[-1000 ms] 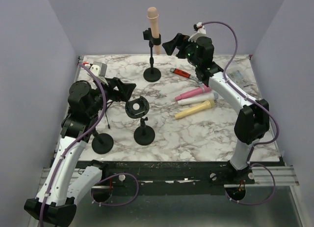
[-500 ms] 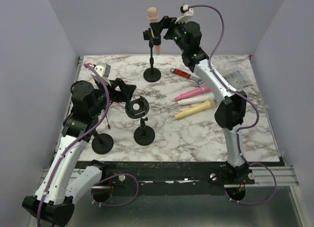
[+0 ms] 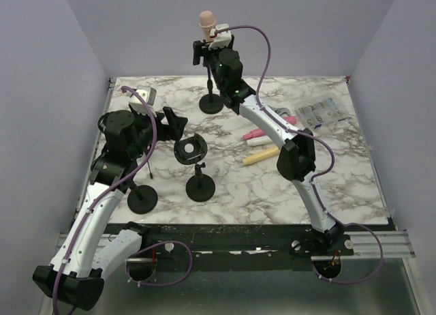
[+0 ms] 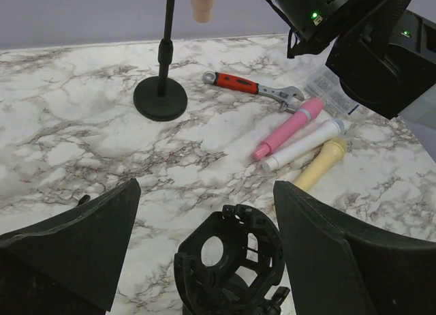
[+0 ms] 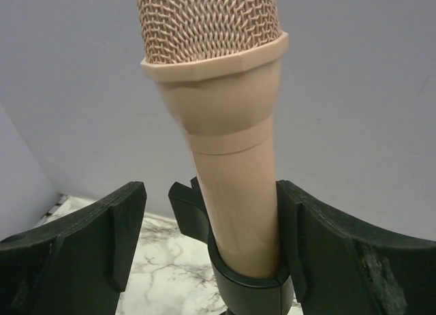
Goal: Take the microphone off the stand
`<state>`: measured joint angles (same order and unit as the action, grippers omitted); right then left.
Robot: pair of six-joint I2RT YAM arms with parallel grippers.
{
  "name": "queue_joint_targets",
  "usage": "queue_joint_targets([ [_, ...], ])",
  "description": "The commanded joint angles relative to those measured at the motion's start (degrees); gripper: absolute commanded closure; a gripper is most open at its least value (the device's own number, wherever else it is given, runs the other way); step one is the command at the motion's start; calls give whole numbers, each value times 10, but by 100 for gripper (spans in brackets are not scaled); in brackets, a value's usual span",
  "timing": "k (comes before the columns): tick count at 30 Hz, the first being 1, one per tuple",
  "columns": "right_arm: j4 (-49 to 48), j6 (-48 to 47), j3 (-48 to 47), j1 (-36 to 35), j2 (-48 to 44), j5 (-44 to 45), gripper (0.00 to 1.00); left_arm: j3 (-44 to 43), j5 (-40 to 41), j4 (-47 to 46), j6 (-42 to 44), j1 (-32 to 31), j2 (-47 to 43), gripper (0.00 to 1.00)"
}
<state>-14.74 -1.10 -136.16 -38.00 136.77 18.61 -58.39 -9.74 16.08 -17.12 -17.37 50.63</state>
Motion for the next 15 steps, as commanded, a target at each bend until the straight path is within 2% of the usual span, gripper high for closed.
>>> queue_joint_targets([
  [1, -49, -59, -16, 5, 18, 90, 21, -15, 19, 3, 8, -2, 5, 18],
  [3, -63, -68, -14, 5, 20, 98, 25, -14, 19, 3, 8, -2, 6, 18],
  [6, -73, -84, -22, 5, 25, 119, 36, -14, 20, 3, 8, -1, 8, 18],
  [12, -54, -86, -16, 5, 14, 66, 77, -10, 22, 0, 5, 3, 8, 18],
  [15, -61, -62, 52, 5, -33, -14, 97, -7, 21, -4, 3, 7, 6, 17],
])
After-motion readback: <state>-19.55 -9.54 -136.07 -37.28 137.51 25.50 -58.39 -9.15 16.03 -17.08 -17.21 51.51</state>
